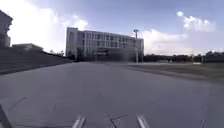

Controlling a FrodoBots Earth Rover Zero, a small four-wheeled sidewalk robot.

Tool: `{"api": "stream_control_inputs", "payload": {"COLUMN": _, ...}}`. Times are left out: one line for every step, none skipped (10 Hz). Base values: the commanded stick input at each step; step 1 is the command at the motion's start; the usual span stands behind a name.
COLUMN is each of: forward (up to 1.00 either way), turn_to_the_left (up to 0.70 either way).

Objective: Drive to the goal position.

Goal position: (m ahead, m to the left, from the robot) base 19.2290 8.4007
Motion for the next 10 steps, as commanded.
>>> {"api": "stream_control_inputs", "payload": {"forward": 1.00, "turn_to_the_left": -0.27}}
{"api": "stream_control_inputs", "payload": {"forward": 1.00, "turn_to_the_left": -0.08}}
{"api": "stream_control_inputs", "payload": {"forward": 0.25, "turn_to_the_left": 0.00}}
{"api": "stream_control_inputs", "payload": {"forward": 0.00, "turn_to_the_left": 0.00}}
{"api": "stream_control_inputs", "payload": {"forward": 0.00, "turn_to_the_left": 0.00}}
{"api": "stream_control_inputs", "payload": {"forward": 0.00, "turn_to_the_left": 0.00}}
{"api": "stream_control_inputs", "payload": {"forward": 0.00, "turn_to_the_left": 0.00}}
{"api": "stream_control_inputs", "payload": {"forward": 0.00, "turn_to_the_left": 0.00}}
{"api": "stream_control_inputs", "payload": {"forward": 0.17, "turn_to_the_left": 0.00}}
{"api": "stream_control_inputs", "payload": {"forward": 1.00, "turn_to_the_left": 0.00}}
